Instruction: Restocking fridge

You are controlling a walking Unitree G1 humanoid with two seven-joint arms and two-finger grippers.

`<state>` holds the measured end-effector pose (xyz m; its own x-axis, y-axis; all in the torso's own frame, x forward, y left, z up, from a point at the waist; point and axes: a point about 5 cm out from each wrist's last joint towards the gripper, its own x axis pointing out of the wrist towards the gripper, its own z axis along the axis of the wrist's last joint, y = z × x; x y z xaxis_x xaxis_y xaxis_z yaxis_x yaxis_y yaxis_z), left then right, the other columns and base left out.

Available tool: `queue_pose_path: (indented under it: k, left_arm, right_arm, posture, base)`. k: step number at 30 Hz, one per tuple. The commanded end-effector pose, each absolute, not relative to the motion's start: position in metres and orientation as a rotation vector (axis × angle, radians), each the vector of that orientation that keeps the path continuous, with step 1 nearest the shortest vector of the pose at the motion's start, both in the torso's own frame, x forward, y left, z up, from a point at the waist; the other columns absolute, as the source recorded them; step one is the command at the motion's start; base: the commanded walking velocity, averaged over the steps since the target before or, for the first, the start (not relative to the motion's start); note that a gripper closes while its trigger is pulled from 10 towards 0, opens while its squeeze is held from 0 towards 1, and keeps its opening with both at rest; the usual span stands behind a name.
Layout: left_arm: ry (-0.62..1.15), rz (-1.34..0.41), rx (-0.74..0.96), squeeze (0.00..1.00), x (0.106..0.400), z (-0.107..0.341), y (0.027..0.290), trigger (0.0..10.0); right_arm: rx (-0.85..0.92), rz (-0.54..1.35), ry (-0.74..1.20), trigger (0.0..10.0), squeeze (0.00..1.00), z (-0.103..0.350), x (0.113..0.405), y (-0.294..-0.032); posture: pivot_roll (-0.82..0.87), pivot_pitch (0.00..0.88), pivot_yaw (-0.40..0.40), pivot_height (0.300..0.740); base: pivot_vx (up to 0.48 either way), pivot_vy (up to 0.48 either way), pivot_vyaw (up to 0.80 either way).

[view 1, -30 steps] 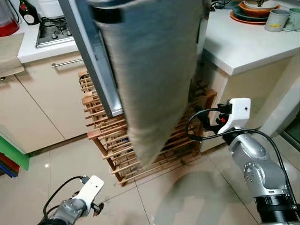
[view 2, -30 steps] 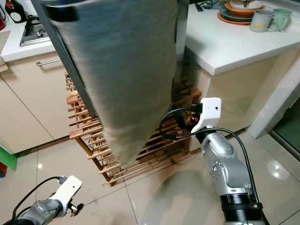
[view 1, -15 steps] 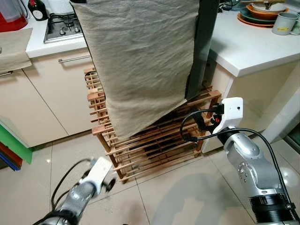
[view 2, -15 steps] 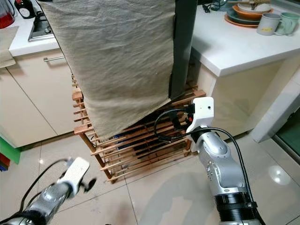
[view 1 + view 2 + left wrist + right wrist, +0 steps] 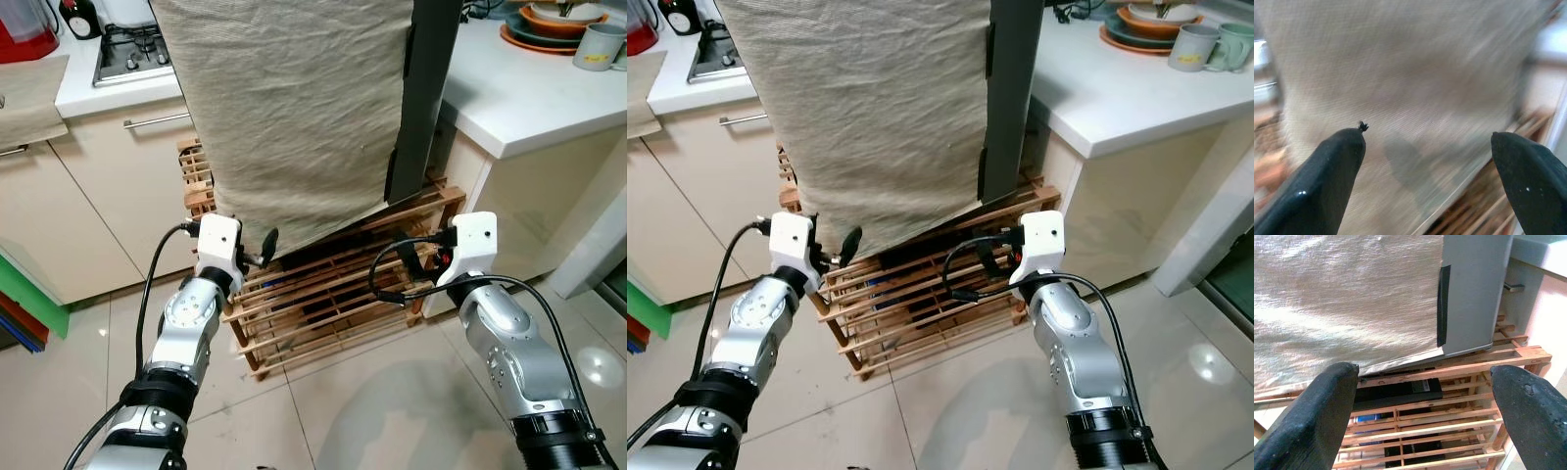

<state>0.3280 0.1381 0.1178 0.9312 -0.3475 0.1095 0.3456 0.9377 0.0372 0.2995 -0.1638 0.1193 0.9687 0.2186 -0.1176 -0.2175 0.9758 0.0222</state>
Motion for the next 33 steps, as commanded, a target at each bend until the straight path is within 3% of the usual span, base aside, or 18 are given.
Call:
queue_pose_path:
  k: [1, 6, 7, 9, 16, 23, 29, 33]
  left_arm:
    - [-0.173, -0.411, 0.022, 0.00, 0.326, 0.135, 0.130, 10.0]
    - [-0.226, -0.396, 0.047, 0.00, 0.331, 0.153, 0.122, 10.0]
    - [-0.225, -0.310, 0.067, 0.00, 0.349, 0.159, 0.126, 10.0]
    - [-0.238, -0.267, 0.069, 0.00, 0.360, 0.165, 0.127, 10.0]
    - [-0.322, -0.069, 0.040, 0.00, 0.379, 0.201, 0.138, 10.0]
    - [-0.297, 0.071, 0.024, 0.00, 0.393, 0.203, 0.140, 10.0]
    - [-0.185, 0.086, 0.003, 0.00, 0.400, 0.189, 0.138, 10.0]
    - [-0.169, 0.008, 0.012, 0.00, 0.397, 0.180, 0.128, 10.0]
  right_arm:
    - [0.006, 0.223, 0.117, 10.0, 0.00, 0.118, 0.299, -0.163]
    - [0.004, 0.227, 0.119, 10.0, 0.00, 0.118, 0.300, -0.161]
    - [0.002, 0.232, 0.126, 10.0, 0.00, 0.116, 0.299, -0.161]
    - [0.001, 0.235, 0.128, 10.0, 0.00, 0.115, 0.299, -0.161]
    - [-0.018, 0.231, 0.129, 10.0, 0.00, 0.116, 0.289, -0.166]
    - [-0.031, 0.211, 0.178, 10.0, 0.00, 0.110, 0.270, -0.178]
    - [-0.050, 0.224, 0.199, 10.0, 0.00, 0.108, 0.263, -0.180]
    - [-0.048, 0.210, 0.184, 10.0, 0.00, 0.113, 0.268, -0.182]
  posture:
    - [-0.11, 0.000, 0.070, 0.740]
    - [-0.11, 0.000, 0.063, 0.740]
    - [-0.11, 0.000, 0.057, 0.740]
    - [-0.12, 0.000, 0.053, 0.740]
    - [-0.17, 0.000, 0.063, 0.740]
    - [-0.21, 0.015, 0.039, 0.740]
    - [-0.23, 0.023, 0.030, 0.740]
    - [-0.23, 0.016, 0.031, 0.740]
  base:
    - [0.000, 0.000, 0.00]
    - [0.000, 0.000, 0.00]
    - [0.000, 0.000, 0.00]
    - [0.000, 0.000, 0.00]
    - [0.000, 0.000, 0.00]
    - [0.000, 0.000, 0.00]
    - [0.000, 0.000, 0.00]
    - [0.000, 0.000, 0.00]
